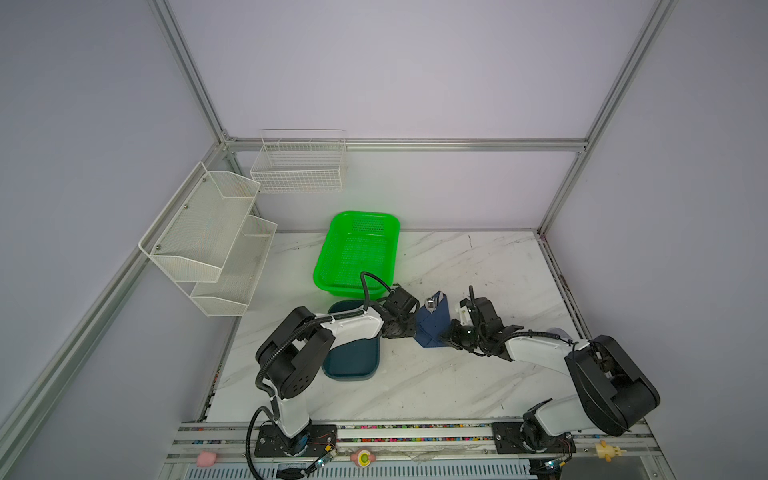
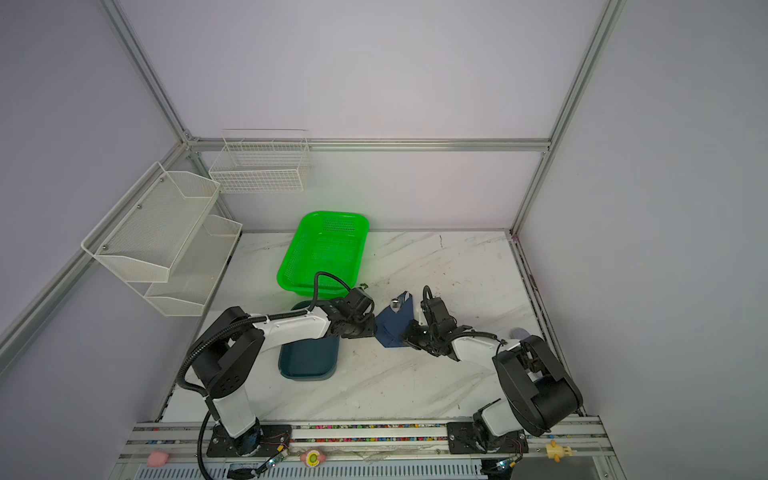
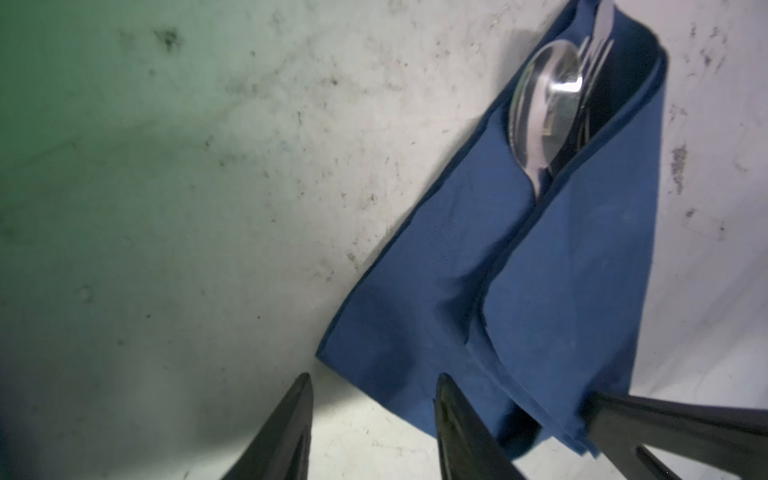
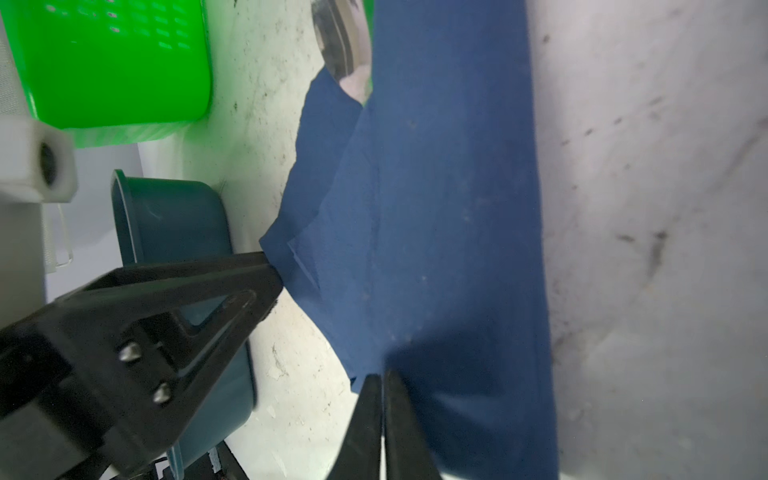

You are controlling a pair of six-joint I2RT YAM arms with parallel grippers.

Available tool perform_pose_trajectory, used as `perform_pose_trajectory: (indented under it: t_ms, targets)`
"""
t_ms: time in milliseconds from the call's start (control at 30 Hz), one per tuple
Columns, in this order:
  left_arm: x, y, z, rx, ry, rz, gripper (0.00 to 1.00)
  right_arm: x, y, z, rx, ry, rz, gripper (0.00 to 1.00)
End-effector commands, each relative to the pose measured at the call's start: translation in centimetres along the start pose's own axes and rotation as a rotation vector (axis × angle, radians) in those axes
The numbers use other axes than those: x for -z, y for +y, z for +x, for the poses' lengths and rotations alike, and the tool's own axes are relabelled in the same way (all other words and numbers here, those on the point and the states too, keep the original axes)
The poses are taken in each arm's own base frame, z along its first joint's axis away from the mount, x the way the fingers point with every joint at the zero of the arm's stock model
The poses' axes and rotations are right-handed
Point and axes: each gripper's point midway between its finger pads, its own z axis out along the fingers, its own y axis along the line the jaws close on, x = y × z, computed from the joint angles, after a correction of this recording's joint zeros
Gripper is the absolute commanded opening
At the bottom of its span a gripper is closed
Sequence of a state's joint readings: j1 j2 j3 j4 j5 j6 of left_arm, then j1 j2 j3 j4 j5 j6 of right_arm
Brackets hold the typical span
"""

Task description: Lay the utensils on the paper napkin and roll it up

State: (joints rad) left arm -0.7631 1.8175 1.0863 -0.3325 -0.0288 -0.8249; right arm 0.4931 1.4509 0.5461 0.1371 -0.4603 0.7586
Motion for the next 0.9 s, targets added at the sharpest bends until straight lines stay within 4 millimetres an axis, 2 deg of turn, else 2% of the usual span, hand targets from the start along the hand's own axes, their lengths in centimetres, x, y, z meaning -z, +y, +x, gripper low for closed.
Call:
perform_pose_trajectory:
  t_ms: [0,233,567,733,867]
  targets:
    - [-0.2,0.5,-0.5,0.019,-0.038,-0.038,0.45,0.3,-0.3,0.1,-0.009,-0.01,0.014,0.09]
    - [-0.4,0.8,-1.1,0.024,-0.08,-0.048,0.43,-0.1,-0.7,0.4,-0.009,0.006,0.022,0.09]
    - [-1.4,-0.2,-0.7,0.023,-0.063,0.012,0.34,-0.3,-1.0,0.5,-0.012,0.011,0.031,0.09]
    - [-1.3,0.5,-0.4,0.047,-0.064,-0.007,0.33,-0.2,-1.0,0.5,-0.011,0.008,0.038,0.09]
    - [-0.4,1.8,-0.2,0.085,-0.086,-0.04,0.38,-0.2,-1.1,0.5,-0.01,0.008,0.038,0.09]
